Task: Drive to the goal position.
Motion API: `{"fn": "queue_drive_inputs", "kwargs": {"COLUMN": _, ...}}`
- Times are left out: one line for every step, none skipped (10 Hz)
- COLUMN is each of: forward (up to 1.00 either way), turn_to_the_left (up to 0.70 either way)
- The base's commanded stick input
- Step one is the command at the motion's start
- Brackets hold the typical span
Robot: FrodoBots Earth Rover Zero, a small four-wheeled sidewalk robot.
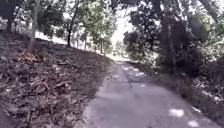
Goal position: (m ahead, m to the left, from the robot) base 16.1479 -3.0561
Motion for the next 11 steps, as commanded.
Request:
{"fn": "queue_drive_inputs", "kwargs": {"forward": 0.50, "turn_to_the_left": 0.00}}
{"fn": "queue_drive_inputs", "kwargs": {"forward": 0.50, "turn_to_the_left": 0.00}}
{"fn": "queue_drive_inputs", "kwargs": {"forward": 0.50, "turn_to_the_left": 0.00}}
{"fn": "queue_drive_inputs", "kwargs": {"forward": 0.50, "turn_to_the_left": 0.00}}
{"fn": "queue_drive_inputs", "kwargs": {"forward": 0.50, "turn_to_the_left": 0.00}}
{"fn": "queue_drive_inputs", "kwargs": {"forward": 0.50, "turn_to_the_left": 0.00}}
{"fn": "queue_drive_inputs", "kwargs": {"forward": 0.50, "turn_to_the_left": 0.00}}
{"fn": "queue_drive_inputs", "kwargs": {"forward": 0.50, "turn_to_the_left": 0.00}}
{"fn": "queue_drive_inputs", "kwargs": {"forward": 0.50, "turn_to_the_left": 0.00}}
{"fn": "queue_drive_inputs", "kwargs": {"forward": 0.50, "turn_to_the_left": 0.00}}
{"fn": "queue_drive_inputs", "kwargs": {"forward": 0.50, "turn_to_the_left": 0.00}}
